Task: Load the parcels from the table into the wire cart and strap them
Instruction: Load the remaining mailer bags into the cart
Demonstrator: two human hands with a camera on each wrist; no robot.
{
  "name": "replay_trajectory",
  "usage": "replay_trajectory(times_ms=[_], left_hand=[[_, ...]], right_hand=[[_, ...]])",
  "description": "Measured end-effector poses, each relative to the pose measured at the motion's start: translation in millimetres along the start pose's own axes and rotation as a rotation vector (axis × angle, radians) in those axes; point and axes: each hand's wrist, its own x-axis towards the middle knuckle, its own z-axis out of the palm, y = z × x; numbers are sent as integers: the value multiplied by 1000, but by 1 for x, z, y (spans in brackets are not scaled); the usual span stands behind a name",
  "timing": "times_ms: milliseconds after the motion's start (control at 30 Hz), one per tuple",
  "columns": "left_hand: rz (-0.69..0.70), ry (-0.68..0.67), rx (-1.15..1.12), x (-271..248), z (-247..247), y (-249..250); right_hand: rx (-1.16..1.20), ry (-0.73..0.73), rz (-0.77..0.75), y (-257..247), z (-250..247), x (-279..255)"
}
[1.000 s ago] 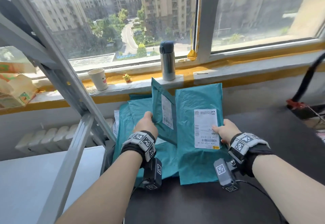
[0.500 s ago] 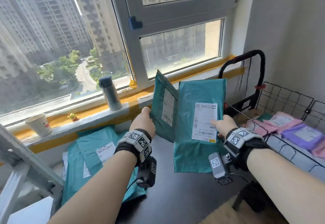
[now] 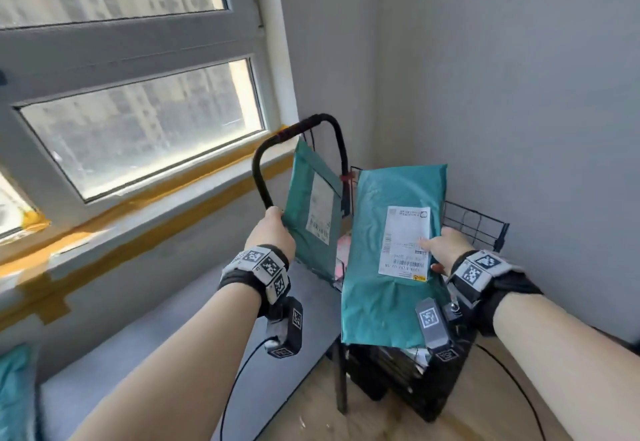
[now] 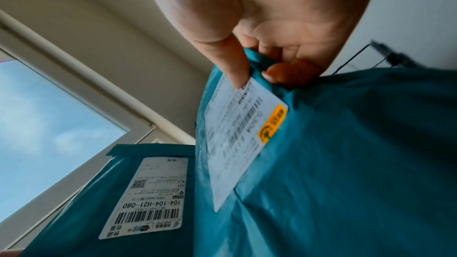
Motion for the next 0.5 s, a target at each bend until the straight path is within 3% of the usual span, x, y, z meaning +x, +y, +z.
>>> replay_trajectory(times_ms=[233, 500], left_hand=[[103, -106, 44, 43, 62, 79], [207, -235, 121, 133, 136, 116]], right_hand=[[-31, 55, 182, 31, -67, 53], [-185, 43, 334, 49, -74, 140]])
